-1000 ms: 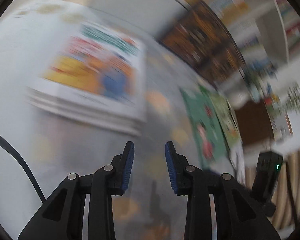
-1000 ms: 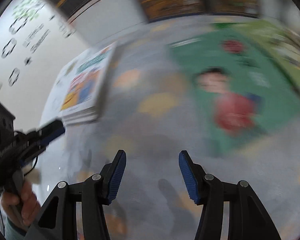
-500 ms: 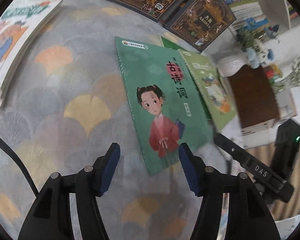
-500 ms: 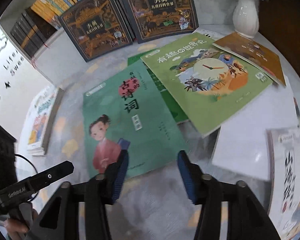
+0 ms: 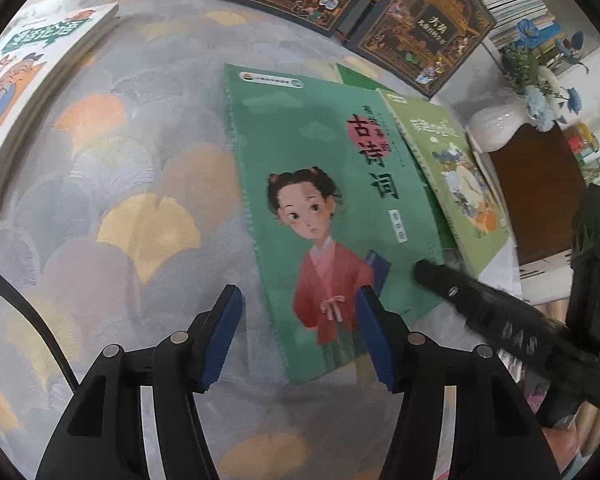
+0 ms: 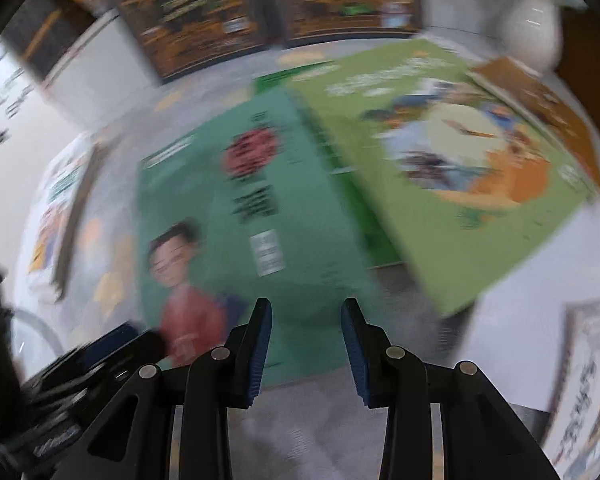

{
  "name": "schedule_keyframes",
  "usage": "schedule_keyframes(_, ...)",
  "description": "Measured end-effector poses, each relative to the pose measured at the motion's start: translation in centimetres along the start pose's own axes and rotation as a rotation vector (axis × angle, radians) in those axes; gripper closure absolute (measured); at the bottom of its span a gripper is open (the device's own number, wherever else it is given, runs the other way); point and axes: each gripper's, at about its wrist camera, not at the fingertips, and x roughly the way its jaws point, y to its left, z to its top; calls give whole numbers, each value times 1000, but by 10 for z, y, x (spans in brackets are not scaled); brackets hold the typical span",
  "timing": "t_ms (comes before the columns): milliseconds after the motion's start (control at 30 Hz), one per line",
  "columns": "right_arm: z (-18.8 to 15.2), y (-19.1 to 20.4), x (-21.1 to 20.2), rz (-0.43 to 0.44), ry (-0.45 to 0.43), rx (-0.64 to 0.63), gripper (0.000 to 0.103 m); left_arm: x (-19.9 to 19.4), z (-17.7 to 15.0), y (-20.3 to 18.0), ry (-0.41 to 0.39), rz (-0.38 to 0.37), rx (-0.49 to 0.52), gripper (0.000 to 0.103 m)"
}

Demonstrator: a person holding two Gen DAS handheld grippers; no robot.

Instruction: Organize books

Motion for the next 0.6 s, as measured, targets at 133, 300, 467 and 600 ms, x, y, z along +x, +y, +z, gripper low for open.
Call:
schedule_keyframes(133,-17,7,-7,-2,-31,-26,68,-3,-8,-1,-18,0,-23,47)
schedule_keyframes(300,-16,-26,-8,-48,-40,113,67,-7,-18,0,-4,8,-26,47)
schedule_keyframes(467,-6,-24,4,-71,-28,62,46,-7,-18,0,3,10,-51,47)
schedule_keyframes(600,-3,-32,6,-23,-43,83,50,-3,-13,0,0,1,-44,46)
